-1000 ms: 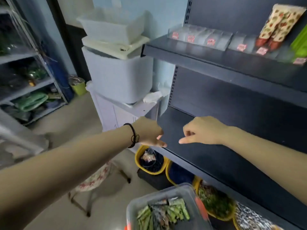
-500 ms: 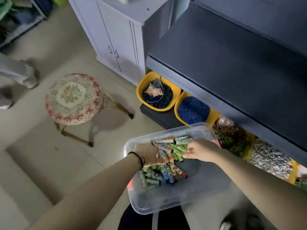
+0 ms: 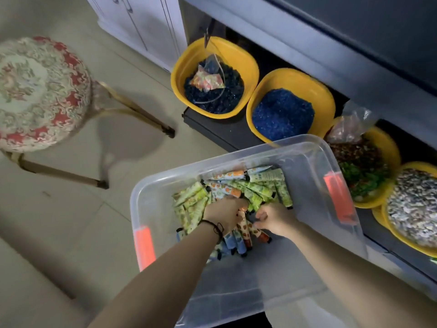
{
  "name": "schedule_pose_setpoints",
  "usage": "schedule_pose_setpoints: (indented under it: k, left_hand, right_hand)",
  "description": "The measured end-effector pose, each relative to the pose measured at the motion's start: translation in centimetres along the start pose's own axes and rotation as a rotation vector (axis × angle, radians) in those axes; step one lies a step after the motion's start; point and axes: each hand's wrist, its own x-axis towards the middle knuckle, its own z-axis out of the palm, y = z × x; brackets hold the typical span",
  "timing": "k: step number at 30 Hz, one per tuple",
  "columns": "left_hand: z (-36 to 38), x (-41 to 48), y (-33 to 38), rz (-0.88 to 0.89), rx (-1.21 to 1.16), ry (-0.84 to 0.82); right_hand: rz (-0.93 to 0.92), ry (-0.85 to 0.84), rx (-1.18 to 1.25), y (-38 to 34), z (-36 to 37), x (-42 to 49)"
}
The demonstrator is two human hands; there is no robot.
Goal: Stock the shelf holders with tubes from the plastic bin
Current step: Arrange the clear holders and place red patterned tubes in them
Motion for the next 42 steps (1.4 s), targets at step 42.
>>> schedule_pose_setpoints:
  k: [42]
  left_hand:
    - [-28.5,-18.1,4.2,0.602,0.067,0.34]
  right_hand:
    - [-0.517,0.513,0.159,-15.6,-18.7,-23.6]
